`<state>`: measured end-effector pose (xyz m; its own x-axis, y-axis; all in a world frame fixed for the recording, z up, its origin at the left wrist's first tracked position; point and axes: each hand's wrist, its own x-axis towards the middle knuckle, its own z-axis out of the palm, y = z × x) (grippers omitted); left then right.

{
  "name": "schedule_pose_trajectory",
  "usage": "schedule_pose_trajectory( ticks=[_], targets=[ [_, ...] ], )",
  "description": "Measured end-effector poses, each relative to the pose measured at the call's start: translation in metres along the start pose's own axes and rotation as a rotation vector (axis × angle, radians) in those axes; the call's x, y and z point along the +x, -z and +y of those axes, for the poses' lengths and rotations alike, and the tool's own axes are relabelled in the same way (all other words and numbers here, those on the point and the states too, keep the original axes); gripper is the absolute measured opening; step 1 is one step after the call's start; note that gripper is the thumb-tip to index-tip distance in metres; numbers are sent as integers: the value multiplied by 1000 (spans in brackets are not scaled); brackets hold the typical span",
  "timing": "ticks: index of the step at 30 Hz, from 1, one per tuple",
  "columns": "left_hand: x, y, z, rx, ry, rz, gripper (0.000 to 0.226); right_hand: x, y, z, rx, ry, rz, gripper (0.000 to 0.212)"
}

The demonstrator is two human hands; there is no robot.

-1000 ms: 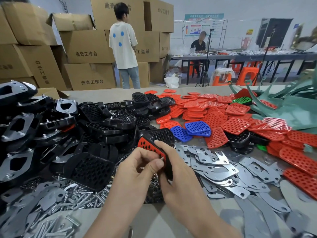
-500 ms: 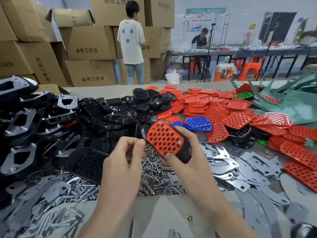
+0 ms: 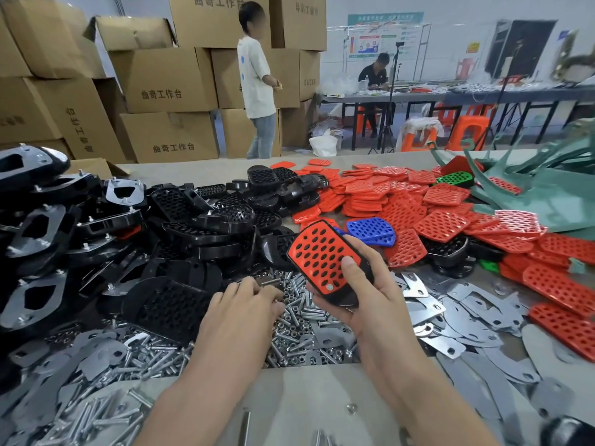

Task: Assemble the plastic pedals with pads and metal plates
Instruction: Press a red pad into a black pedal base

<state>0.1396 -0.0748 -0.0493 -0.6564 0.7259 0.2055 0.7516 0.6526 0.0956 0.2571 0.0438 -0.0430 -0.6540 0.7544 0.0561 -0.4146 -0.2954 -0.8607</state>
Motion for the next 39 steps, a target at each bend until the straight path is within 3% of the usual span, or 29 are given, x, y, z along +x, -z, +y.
schedule_pose_trajectory(
  ticks=[4,9,17,30,37,39],
  targets=[
    [-6,2,-1,-173,-23,87,9,0,0,1,-18,11,-14,29],
    [-13,9,1,-800,93,411,14,0,0,3,-103,51,-64,43],
    [-15,22,6,-969,38,594,5,-6,-2,7,-418,206,-185,54],
    [-13,17,2,-924,139,523,10,-11,-5,7,-543,283,-277,59],
    [-11,27,-4,-1228,123,313,14,-8,-3,1,-447,213,-310,59],
    [-11,28,-9,-1246,96,220,35,-8,-1,-1,-426,190,-323,58]
  ],
)
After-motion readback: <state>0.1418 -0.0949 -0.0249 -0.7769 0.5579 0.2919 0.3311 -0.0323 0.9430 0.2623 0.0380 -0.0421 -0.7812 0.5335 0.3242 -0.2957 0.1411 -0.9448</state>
